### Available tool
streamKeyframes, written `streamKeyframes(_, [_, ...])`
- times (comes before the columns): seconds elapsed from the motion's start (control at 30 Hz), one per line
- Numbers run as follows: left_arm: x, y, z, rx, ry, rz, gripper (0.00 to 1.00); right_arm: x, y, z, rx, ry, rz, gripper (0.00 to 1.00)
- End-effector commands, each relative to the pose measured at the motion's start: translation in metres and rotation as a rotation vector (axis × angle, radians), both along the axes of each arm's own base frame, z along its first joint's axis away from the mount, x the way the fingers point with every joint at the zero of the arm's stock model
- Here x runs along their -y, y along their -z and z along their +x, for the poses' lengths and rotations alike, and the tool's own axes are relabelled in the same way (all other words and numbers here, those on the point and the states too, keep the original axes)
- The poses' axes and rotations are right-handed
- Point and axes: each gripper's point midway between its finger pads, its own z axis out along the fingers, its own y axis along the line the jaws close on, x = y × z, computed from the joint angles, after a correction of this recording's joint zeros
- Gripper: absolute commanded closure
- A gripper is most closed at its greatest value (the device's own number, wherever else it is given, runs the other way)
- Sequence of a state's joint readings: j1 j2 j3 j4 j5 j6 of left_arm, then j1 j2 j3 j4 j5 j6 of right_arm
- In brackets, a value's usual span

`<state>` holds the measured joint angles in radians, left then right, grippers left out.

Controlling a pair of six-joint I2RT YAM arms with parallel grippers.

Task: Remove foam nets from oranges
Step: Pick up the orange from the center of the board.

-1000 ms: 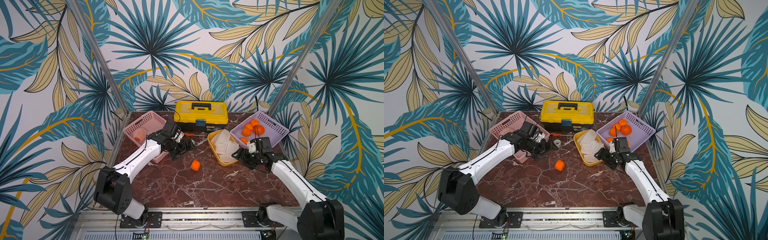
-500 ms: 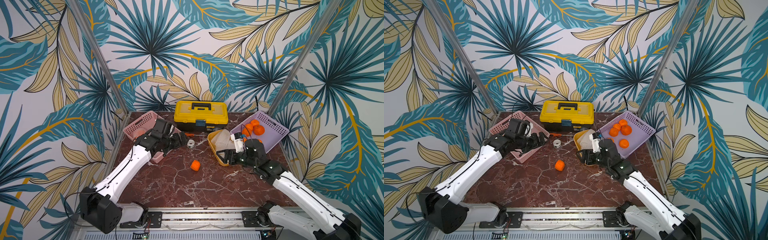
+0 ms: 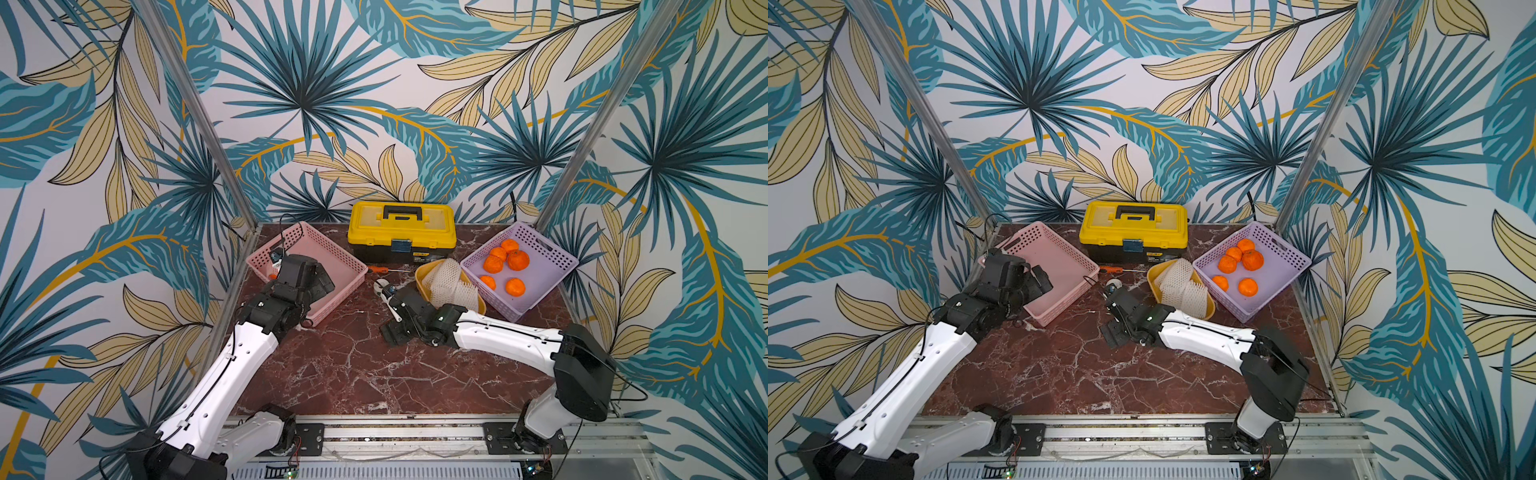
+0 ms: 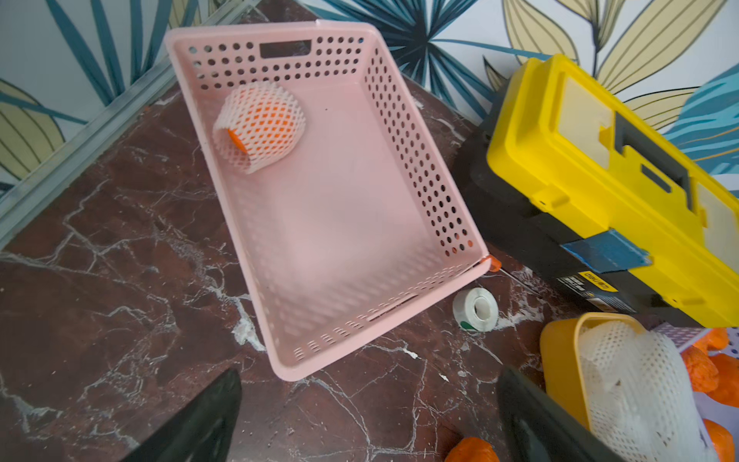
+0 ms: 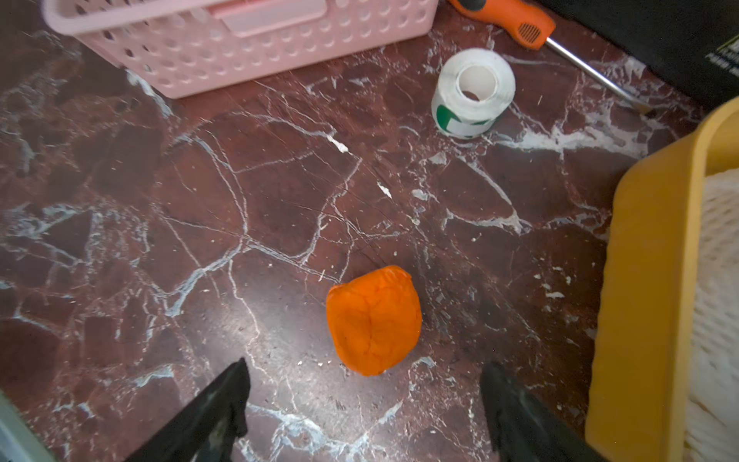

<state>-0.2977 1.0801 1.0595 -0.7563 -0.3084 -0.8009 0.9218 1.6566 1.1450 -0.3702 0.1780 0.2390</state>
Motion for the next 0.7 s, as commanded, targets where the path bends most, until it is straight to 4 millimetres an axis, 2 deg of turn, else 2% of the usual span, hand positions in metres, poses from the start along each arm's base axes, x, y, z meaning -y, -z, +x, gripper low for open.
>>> streamKeyframes(0.0, [-0.015, 0.004, 0.001, 0.003, -0.078, -0.029, 0.00, 0.003, 0.011, 0.003, -0.016, 0.014, -0.063, 0.07])
streamKeyframes(0.23, [-0.015, 0.020, 0.006, -0.038, -0.084, -0.087, 0.01, -0.003, 0.046, -0.001, -0.111, 0.044, -0.092, 0.08])
streamKeyframes(0.37, [-0.014, 0.023, 0.008, -0.053, -0.079, -0.094, 0.01, -0.001, 0.059, 0.005, -0.117, 0.102, -0.116, 0.11])
streamKeyframes(0.5, [-0.013, 0.024, 0.008, -0.053, -0.080, -0.103, 0.00, -0.013, 0.064, 0.008, -0.140, 0.107, -0.087, 0.19])
streamKeyframes(0.67, [-0.014, 0.022, 0.008, -0.046, -0.084, -0.104, 0.01, -0.011, 0.068, 0.008, -0.159, 0.130, -0.106, 0.31])
